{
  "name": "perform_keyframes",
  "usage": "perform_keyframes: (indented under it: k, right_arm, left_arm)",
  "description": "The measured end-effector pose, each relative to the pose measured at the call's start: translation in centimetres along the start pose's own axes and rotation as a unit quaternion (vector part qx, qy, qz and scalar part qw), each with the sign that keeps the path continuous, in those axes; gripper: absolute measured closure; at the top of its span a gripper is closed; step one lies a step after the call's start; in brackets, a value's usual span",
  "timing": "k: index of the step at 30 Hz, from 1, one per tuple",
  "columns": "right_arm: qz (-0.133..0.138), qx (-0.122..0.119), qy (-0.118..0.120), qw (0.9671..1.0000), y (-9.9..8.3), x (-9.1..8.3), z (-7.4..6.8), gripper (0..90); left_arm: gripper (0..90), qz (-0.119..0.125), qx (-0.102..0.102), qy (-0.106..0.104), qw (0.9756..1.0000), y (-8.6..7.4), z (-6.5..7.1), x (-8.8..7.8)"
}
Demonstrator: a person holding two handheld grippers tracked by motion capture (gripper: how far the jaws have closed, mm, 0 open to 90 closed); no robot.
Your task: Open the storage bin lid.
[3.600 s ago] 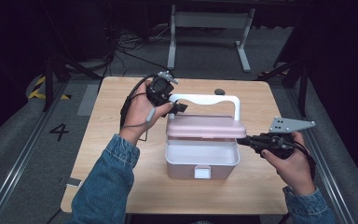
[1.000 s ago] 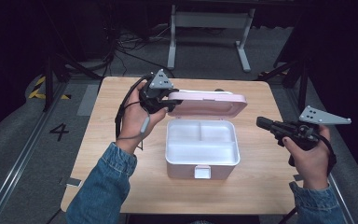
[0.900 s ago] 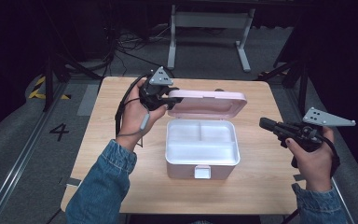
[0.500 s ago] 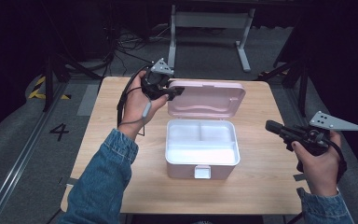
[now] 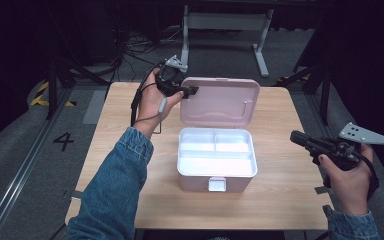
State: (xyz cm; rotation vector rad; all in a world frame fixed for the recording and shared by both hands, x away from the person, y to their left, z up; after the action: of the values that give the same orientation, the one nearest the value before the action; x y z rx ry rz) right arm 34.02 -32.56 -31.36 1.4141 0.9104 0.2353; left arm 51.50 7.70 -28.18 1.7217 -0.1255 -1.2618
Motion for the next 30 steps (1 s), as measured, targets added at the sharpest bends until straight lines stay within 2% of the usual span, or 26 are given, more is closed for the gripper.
perform_keyframes:
  k: [5,7,14,23,29,30]
  right_arm:
    - [-0.003,0.002,-0.001,1.0,-0.2,-0.1,-0.1,85.6]
    - [-0.003,0.006,-0.001,1.0,-0.3,-0.2,-0.1,85.6]
    - [-0.005,0.008,-0.002,1.0,-0.4,-0.1,0.0,85.0]
    - [-0.009,0.007,-0.004,0.9999,-0.5,0.1,0.2,85.2]
    - [-0.009,0.009,-0.004,0.9999,-0.5,0.1,0.2,85.1]
    - [-0.01,0.008,-0.002,0.9999,-0.5,0.1,0.2,85.1]
  left_arm:
    - [58.1,0.003,-0.008,0.004,1.0,0.0,-0.7,0.9]
    - [57.3,0.006,-0.019,0.001,0.9998,0.0,-1.2,1.5]
    - [53.9,0.001,-0.037,-0.007,0.9993,-0.1,-2.2,2.8]
    - [47.8,-0.002,-0.051,-0.004,0.9987,-0.5,-2.9,4.4]
    - [44.9,-0.015,-0.065,-0.004,0.9978,-0.9,-3.5,5.4]
    - [44.7,-0.03,-0.068,0.001,0.9972,-1.0,-3.6,5.7]
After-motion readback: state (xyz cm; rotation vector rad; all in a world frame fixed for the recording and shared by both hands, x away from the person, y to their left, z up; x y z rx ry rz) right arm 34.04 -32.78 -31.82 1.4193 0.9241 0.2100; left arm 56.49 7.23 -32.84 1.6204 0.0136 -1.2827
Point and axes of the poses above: each handheld gripper's, and its own axes: x roughly forward along the jaws, y roughly out of its top, z roughly to its right, the point moved 2 cm from there along x, roughly forward along the jaws, and after that the axes turned 7 degrees about -z, right-handed, at the moved point
